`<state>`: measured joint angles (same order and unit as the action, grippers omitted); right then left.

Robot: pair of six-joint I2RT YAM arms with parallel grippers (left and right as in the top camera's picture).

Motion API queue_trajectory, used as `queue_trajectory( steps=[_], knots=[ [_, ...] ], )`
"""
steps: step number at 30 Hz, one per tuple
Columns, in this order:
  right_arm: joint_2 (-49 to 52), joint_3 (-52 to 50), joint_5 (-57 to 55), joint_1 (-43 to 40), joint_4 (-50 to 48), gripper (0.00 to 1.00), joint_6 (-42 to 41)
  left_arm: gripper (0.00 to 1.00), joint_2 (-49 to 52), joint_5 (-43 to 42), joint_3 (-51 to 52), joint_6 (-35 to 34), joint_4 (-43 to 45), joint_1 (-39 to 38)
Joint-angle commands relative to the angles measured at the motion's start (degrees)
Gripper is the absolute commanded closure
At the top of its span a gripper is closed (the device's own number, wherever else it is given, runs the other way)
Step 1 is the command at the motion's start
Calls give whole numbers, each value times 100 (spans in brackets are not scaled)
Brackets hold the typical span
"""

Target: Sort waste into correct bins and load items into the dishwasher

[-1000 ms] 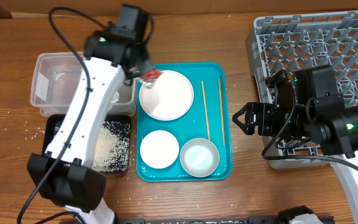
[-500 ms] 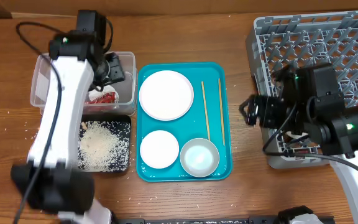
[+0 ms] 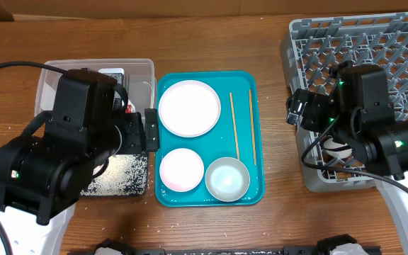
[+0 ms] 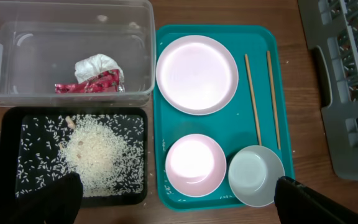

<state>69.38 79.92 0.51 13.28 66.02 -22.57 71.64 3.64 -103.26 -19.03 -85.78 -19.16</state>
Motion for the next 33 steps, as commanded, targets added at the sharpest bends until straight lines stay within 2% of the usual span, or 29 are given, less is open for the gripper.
queue_trajectory(
  steps=[1,5,8,11,15,26,29,33],
  knots=[
    [-26,109,-90,26,-17,0,-63,0,79,-70,0,120,13,-52],
    [-26,109,-90,26,-17,0,-63,0,-186,203,9,229,31,-72],
    [-26,109,-90,26,-17,0,-63,0,-706,662,411,413,955,-68],
    [-26,109,-90,26,-17,0,-63,0,-1751,374,1764,1060,2590,243],
    [-26,109,-90,26,-15,0,-63,0,-3237,107,3799,1097,3950,695],
    [-26,109,-90,26,-15,0,-63,0,-6476,-503,8017,1307,6417,1091],
    [-26,109,-90,26,-17,0,-63,0,-7082,-634,8990,1303,6857,1093],
    [-26,109,-90,26,-17,0,-63,0,-7145,-662,9763,1303,7499,1097]
  ],
)
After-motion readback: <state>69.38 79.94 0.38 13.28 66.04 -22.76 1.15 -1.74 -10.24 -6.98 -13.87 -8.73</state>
